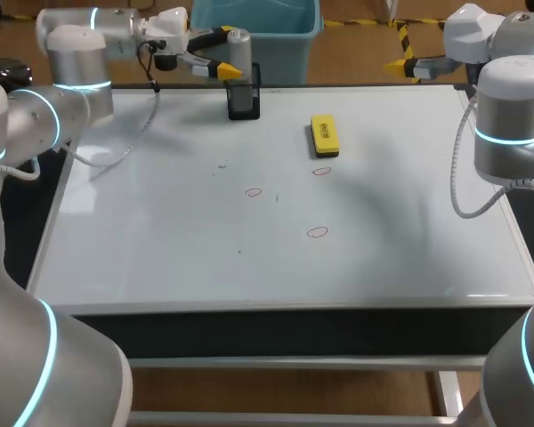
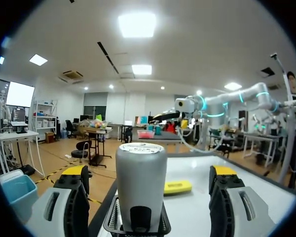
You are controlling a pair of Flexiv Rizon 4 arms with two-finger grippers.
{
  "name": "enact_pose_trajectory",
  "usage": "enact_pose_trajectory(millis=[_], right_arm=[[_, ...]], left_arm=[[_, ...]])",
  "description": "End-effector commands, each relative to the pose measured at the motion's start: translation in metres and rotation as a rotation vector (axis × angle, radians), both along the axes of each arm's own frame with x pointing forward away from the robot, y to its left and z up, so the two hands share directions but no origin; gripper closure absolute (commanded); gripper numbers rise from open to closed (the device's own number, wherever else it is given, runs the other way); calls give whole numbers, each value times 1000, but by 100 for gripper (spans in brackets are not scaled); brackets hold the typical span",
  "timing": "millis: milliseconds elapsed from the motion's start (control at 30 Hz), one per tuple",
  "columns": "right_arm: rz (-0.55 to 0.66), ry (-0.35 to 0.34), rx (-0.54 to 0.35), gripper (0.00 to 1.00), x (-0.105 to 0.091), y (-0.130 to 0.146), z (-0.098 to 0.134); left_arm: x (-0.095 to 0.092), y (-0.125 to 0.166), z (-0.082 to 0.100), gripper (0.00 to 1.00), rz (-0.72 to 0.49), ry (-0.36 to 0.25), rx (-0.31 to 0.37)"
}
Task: Pick up the inspection probe, press it on each red-marked spot on the whiteboard one by one, put down the probe, pick up the eraser, and wipe off all the red marks.
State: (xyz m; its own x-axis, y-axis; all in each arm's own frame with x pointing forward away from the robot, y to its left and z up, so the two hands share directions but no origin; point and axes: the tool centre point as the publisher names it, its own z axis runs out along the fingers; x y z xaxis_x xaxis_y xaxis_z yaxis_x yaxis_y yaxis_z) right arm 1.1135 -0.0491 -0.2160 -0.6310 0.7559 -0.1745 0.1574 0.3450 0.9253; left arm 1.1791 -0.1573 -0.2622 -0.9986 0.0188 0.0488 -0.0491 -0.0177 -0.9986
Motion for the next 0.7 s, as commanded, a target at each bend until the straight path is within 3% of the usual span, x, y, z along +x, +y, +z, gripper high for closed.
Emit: enact_pose_trajectory(millis=[33, 700], right_arm=[[1, 1, 0, 0, 0, 0, 0], [1, 1, 0, 0, 0, 0, 0]], left_arm=[[10, -8, -5, 0, -83, 15, 2], [20, -21, -11, 0, 23, 53, -15]])
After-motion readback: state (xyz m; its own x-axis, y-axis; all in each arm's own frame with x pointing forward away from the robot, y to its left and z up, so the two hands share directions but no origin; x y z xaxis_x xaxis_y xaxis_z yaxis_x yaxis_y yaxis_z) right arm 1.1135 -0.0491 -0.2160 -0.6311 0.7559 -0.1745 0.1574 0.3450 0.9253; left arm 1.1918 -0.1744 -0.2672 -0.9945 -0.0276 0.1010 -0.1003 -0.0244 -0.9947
